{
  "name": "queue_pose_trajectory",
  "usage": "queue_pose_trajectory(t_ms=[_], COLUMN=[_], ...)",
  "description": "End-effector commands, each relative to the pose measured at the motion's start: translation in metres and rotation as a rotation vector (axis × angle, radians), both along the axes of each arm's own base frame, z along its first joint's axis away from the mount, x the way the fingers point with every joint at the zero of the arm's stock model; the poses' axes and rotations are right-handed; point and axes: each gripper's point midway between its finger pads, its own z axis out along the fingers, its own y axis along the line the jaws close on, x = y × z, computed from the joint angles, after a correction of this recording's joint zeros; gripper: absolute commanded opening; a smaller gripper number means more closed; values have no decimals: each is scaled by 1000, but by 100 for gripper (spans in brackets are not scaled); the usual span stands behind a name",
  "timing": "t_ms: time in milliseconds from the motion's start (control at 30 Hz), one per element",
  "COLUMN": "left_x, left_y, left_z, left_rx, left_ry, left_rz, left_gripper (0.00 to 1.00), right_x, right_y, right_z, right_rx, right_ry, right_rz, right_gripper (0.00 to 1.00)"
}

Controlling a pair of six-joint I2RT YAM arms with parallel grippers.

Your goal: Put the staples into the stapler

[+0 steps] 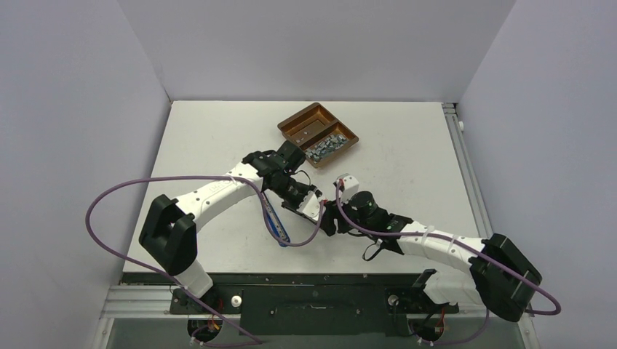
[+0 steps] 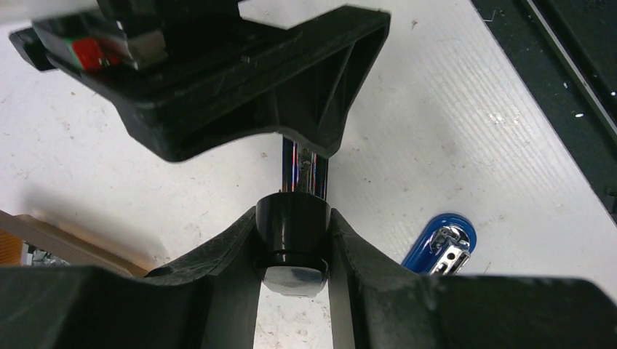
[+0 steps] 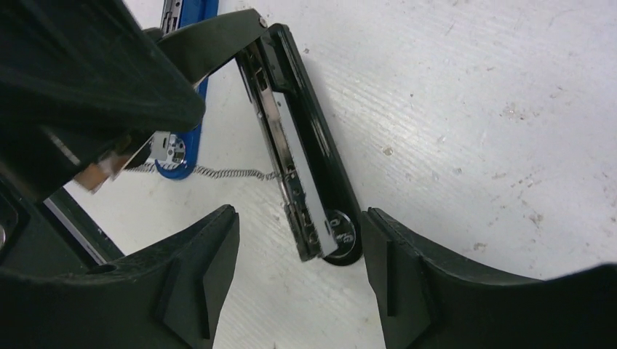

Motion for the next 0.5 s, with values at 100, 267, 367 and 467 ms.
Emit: queue_pose_trajectory(t_ms=[100, 267, 367, 467], left_x=[-6, -9, -9, -3], left_y=[-13, -15, -17, -21], left_z=[50, 52, 53, 51], left_rx=[-133, -144, -155, -166], left_ry=[-47, -37, -38, -47], left_rz=[-60, -72, -78, -53], left_gripper=[11, 11, 11, 6], right_x=[13, 10, 7, 6], right_y=[25, 30, 30, 27], right_z=[-1, -9, -14, -24], right_rx=[43, 91, 100, 68], right_ry=[-48, -31, -23, -15], right_rz=[50, 40, 28, -3], right_gripper=[58, 55, 51, 34])
